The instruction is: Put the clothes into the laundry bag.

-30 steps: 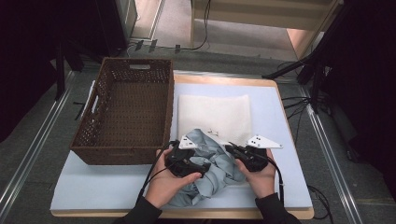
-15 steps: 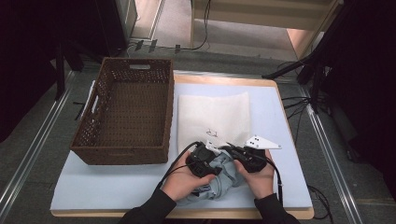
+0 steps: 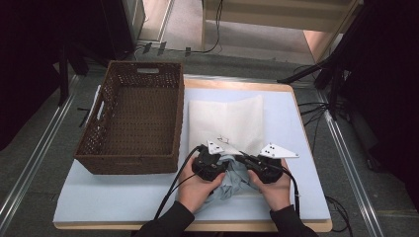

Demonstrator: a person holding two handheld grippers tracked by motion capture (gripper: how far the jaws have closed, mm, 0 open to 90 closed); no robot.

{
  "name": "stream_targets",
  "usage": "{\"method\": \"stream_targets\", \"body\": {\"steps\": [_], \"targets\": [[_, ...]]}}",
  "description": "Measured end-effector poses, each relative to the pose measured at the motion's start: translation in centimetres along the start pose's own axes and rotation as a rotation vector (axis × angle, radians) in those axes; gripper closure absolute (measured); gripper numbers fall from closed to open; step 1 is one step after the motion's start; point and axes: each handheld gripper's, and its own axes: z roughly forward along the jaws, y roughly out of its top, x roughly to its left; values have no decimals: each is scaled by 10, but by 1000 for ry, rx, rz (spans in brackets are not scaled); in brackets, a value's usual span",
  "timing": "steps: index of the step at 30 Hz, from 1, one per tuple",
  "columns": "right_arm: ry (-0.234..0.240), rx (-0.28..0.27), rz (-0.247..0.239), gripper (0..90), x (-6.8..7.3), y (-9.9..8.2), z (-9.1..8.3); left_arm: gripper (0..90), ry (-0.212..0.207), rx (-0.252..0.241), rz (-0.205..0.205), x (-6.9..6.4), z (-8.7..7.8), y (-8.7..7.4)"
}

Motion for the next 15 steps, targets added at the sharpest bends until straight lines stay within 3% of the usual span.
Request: {"method": "stream_targets", "body": {"steps": [2, 4, 7, 10, 13, 15], "targets": [[-2, -1, 6, 882, -3, 0, -1, 616, -41, -21, 2, -1, -9, -1], [-8, 0, 8, 882, -5, -1, -1, 552, -46, -42, 17, -1, -19, -3], [-15, 2, 9, 882, -6, -2, -1, 521, -70, -61, 25, 3, -35, -7], [-17, 4, 13, 882, -7, -2, -1, 510, -85, -91, 7, 10, -51, -12], [-20, 8, 15, 882, -8, -2, 0, 457, -76, -87, -1, 16, -58, -15], [-19, 9, 15, 882, -7, -3, 1, 374, -65, -69, -16, 18, -54, -17]]}}
